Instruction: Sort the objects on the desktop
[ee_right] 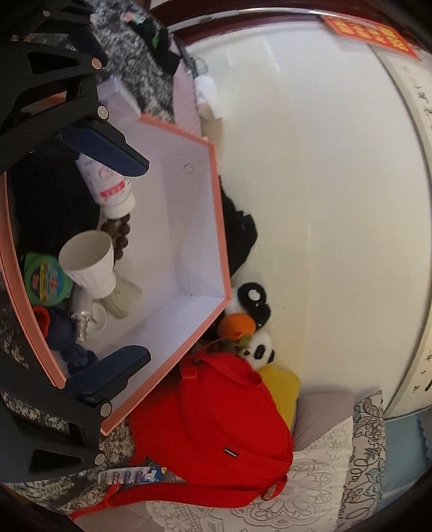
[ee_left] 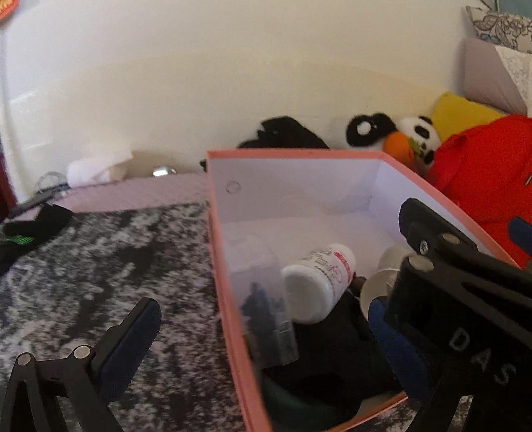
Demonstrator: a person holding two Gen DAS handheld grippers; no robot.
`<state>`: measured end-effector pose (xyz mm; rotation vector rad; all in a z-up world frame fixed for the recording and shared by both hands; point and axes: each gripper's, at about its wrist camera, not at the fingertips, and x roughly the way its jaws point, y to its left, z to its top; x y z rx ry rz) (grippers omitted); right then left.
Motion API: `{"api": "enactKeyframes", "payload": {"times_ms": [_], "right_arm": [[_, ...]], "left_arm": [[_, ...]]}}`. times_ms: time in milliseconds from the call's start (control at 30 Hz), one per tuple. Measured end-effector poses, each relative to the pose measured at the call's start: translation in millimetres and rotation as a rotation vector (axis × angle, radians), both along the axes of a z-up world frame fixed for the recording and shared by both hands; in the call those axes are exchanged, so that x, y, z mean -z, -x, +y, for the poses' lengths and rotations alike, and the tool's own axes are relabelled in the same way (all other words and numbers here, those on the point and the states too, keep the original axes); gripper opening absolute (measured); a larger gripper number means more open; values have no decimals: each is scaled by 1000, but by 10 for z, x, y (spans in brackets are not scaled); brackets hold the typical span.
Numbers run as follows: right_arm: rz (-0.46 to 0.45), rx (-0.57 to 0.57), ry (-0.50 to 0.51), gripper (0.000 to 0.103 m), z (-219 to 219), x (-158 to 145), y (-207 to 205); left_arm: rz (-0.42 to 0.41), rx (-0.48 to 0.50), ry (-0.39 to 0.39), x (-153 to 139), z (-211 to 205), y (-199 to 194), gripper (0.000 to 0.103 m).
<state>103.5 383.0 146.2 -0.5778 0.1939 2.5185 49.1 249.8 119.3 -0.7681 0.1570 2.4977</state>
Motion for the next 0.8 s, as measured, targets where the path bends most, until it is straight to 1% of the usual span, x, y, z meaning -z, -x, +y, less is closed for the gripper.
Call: {"api": "enactKeyframes", "payload": {"times_ms": [133,200,367,533,667,767,800], "right_arm": [[41,-18,2,103,-149,-134,-43],[65,-39,8,103,-254,-206,-80],[137,-123,6,103,-605,-367,-176],[182,-220,2,103,-1073,-479,-212],[218,-285,49,103,-1433,-529,-155],[216,-336,96,103,-1717,-498,-14],[202,-353,110,103,-1813,-471,56]], "left_arm": [[63,-36,-3,-176,-261,-85,103],[94,-72,3,-262,-409,-112,103],[169,-195,78,-398,-784,-184,103],[201,-284,97,-535,-1266,-265,103],[206,-369,114,-586,-1668,-302,103],[193,-437,131,-553,-1921,-273,103],[184,-463,134,-531,-2015,-252,103]]}}
